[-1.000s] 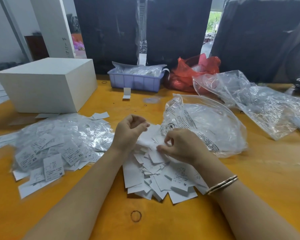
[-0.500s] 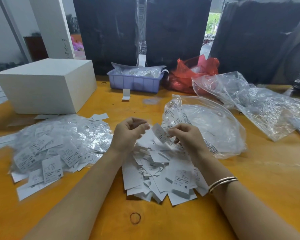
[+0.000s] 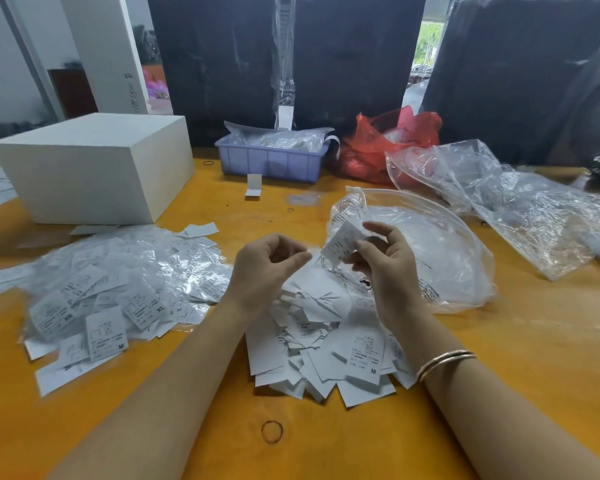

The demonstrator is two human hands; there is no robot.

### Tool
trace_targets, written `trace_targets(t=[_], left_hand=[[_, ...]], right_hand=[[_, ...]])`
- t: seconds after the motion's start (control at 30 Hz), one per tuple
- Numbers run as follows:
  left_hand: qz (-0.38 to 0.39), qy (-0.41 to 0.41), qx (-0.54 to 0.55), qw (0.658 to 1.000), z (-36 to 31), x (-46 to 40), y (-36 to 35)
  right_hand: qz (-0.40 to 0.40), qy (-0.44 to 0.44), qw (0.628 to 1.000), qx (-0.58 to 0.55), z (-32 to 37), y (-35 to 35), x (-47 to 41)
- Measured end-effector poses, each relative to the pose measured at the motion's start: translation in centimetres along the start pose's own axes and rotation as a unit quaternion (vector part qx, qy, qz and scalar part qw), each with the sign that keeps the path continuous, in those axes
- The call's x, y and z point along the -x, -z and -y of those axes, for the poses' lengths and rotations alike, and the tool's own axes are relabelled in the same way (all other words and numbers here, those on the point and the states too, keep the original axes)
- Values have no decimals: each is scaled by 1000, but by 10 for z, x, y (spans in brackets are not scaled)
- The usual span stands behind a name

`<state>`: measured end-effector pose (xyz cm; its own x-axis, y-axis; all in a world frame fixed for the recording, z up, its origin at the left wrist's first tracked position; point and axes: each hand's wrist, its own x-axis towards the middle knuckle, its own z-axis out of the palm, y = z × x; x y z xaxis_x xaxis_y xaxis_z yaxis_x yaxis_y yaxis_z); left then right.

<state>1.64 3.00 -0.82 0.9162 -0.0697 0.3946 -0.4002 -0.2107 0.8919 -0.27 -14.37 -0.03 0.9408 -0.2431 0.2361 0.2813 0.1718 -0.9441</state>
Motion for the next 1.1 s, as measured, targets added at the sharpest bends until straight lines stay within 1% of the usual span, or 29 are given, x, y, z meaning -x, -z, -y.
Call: trace_targets(t=[0.13, 0.23, 0.6, 0.67, 0.83, 1.0, 1.1], left_hand=[[27, -66, -71, 995, 2, 2, 0], [32, -98, -101, 989, 0, 3, -1], [48, -120, -111, 985, -3, 5, -1], [48, -122, -113, 985, -3, 5, -1], [45, -120, -117, 985, -1, 3, 1], [33, -99, -86, 991, 1, 1, 1], [42, -86, -73, 993, 3, 1, 0]], right_hand=[[61, 20, 996, -59, 0, -4, 4], [86, 35, 993, -80, 2, -7, 6], [86, 73, 993, -23, -2, -6, 4], [98, 83, 992, 0, -3, -5, 4], [136, 126, 978, 99, -5, -4, 4], [115, 175, 956, 207, -6, 3, 1], [129, 185, 942, 248, -9, 0, 1]])
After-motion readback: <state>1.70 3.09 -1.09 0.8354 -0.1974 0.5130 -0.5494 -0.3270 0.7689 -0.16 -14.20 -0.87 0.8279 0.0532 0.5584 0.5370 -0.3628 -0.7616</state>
